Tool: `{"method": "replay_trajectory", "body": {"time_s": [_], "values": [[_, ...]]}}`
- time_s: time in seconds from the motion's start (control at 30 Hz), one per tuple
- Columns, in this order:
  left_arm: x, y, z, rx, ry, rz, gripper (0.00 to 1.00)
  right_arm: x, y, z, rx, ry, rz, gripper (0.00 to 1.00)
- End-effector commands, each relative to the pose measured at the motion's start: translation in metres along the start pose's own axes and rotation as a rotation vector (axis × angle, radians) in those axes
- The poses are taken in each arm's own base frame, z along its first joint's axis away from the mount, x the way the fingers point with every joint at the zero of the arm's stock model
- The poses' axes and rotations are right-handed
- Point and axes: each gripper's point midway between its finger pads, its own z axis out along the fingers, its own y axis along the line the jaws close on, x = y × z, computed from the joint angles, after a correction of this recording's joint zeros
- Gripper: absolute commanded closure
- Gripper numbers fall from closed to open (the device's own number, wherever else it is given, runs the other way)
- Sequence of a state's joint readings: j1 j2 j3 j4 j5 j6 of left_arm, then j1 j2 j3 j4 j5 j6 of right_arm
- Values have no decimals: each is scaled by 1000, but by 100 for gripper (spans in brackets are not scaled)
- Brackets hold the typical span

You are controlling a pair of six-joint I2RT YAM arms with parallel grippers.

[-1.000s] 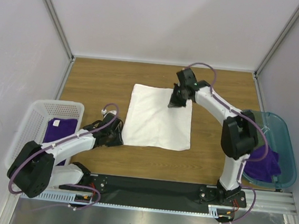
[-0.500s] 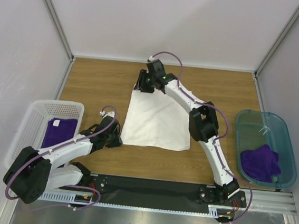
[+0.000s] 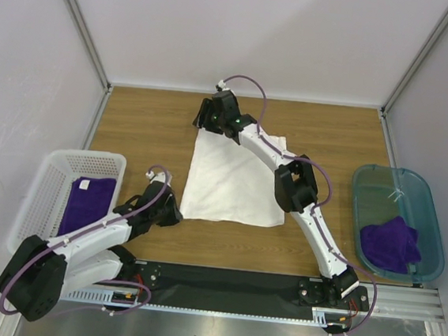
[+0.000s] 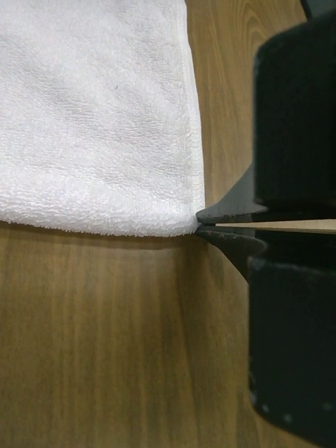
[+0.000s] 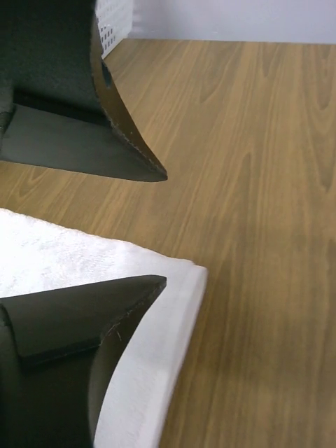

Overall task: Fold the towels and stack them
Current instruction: Fold the towel

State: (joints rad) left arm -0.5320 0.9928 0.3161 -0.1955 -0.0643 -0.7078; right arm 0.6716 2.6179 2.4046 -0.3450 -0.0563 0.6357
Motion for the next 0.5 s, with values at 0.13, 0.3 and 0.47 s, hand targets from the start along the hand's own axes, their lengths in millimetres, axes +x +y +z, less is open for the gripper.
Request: {"method": "replay_trajectory", "body": {"time_s": [0.13, 0.3, 0.47], "values": [[21, -3, -13, 50, 47, -34, 100, -9, 15, 6, 19, -87, -95, 39], [37, -8, -18, 88, 54, -32, 100, 8, 32, 1, 45, -84, -185, 39], [56, -4, -19, 73, 91, -21, 100, 21, 38, 2, 55, -76, -223, 39]]}}
